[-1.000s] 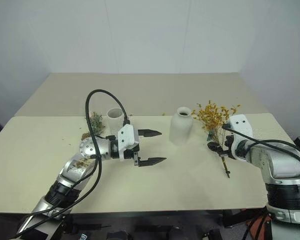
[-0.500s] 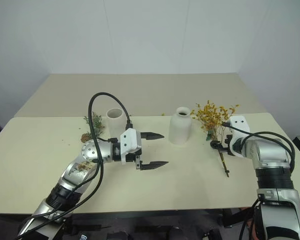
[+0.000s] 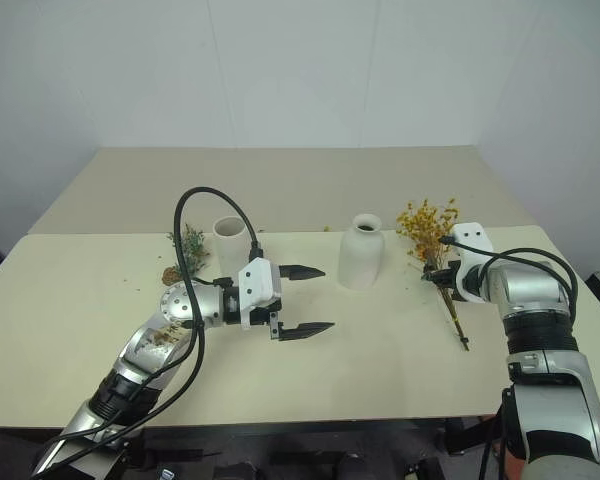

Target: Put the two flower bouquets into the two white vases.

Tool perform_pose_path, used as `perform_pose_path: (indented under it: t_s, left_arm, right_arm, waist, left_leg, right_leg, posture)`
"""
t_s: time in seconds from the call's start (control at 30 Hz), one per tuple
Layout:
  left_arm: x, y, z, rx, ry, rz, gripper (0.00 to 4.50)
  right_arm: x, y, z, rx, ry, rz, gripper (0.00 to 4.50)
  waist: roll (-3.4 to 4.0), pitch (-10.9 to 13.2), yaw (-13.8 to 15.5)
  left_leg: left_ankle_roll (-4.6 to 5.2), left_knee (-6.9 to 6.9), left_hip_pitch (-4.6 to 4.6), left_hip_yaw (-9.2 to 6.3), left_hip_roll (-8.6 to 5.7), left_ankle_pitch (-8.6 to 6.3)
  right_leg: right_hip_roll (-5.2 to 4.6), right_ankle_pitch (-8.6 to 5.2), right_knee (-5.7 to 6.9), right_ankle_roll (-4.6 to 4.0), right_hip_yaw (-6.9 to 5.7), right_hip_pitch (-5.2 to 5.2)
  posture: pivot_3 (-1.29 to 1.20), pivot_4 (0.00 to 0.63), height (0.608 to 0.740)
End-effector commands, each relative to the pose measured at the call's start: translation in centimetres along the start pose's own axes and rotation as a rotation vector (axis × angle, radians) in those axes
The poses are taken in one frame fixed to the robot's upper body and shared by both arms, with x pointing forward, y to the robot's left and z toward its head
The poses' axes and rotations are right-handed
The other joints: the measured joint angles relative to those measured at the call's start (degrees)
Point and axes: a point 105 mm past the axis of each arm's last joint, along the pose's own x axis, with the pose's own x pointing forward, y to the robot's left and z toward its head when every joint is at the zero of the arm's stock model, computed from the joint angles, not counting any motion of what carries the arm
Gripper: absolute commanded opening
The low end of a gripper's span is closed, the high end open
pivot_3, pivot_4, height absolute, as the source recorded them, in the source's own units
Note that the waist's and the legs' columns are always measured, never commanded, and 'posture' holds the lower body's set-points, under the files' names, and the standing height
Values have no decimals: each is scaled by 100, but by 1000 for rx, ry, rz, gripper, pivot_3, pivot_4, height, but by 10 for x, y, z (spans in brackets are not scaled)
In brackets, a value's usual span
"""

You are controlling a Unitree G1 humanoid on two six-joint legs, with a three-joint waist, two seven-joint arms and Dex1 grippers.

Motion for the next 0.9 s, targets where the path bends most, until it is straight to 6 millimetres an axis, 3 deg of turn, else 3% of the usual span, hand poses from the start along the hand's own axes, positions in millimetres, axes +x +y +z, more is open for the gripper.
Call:
perform_pose_path:
  t_s: [0.03, 0.2, 0.3, 0.4, 0.5, 0.7, 0.9]
  left_arm:
    - [-2, 4, 10, 33, -28, 16, 4500]
    - [-3, 5, 11, 38, -28, 18, 4500]
    - [-5, 8, 12, 41, -28, 24, 4500]
    - [-7, 14, 16, 42, -42, 41, 4500]
    - [-10, 26, 24, 34, -75, 82, 4500]
    - [-20, 44, 33, 5, -119, 178, 4500]
    - [-27, 49, 27, -31, -100, 241, 4500]
  right_arm:
    - [-11, -6, 17, -37, -58, -45, 37]
    - [-38, -22, 46, -142, -215, -230, 37]
    - [-73, -22, 87, -175, -477, -335, 37]
    - [-108, -14, 121, -156, -746, -390, 37]
    - [-136, 11, 147, -92, -1052, -331, 37]
    - [-170, 45, 161, 166, -1466, -109, 37]
    - [-164, 82, 163, 154, -1568, 40, 37]
  waist:
    - [0, 0, -1]
    - [1, 0, 8]
    - [5, 1, 15]
    - [7, 1, -4]
    - [7, 0, -31]
    - [10, -1, -102]
    - [13, -2, -115]
  left_leg:
    - [0, 0, 0, 0, 0, 0]
    - [0, -1, -3, 1, 0, 0]
    - [0, 0, -5, 2, -1, 0]
    - [0, -2, -2, 4, 0, 0]
    - [0, -2, 1, 5, 1, 0]
    - [0, -5, 1, 7, 1, 0]
    - [0, -4, 3, 9, -1, 0]
  right_leg:
    - [0, 0, 0, 0, 0, 0]
    - [0, 0, 1, 0, 2, -5]
    - [-1, 0, 1, 1, 2, -6]
    - [1, 1, 1, 2, 6, -7]
    - [2, 1, 3, 3, 9, -5]
    - [2, 6, 1, 5, 14, -8]
    - [-3, 11, 4, 9, 18, -10]
  posture:
    - [0, 150, 740]
    - [0, 150, 740]
    - [0, 150, 740]
    - [0, 150, 740]
    - [0, 150, 740]
    - [0, 150, 740]
    - [0, 150, 740]
